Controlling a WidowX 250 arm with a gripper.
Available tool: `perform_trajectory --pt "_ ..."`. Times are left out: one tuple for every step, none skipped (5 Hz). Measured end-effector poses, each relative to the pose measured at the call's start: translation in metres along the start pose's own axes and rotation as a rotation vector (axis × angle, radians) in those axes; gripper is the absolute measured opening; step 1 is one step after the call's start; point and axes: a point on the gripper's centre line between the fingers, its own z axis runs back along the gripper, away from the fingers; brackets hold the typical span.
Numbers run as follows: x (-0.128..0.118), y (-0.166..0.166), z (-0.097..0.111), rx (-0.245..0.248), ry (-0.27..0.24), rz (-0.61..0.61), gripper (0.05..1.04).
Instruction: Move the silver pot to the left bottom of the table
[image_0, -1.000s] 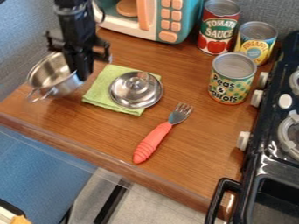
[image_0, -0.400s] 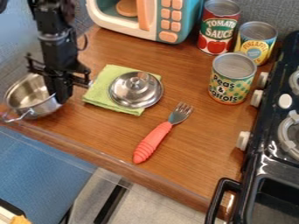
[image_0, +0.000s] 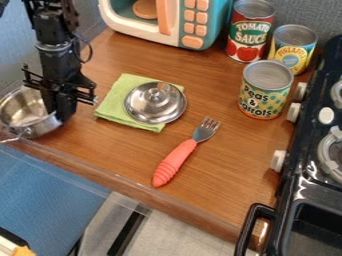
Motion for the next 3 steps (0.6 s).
perform_trajectory --pt "-0.002 -0.005 0.003 -0.017 0.011 -0.014 0.551" --pt "0.006 -0.008 0.046 -0.014 -0.103 -0.029 0.853" --pt "0.003 -0.008 0.064 -0.01 -0.143 -0.048 1.015"
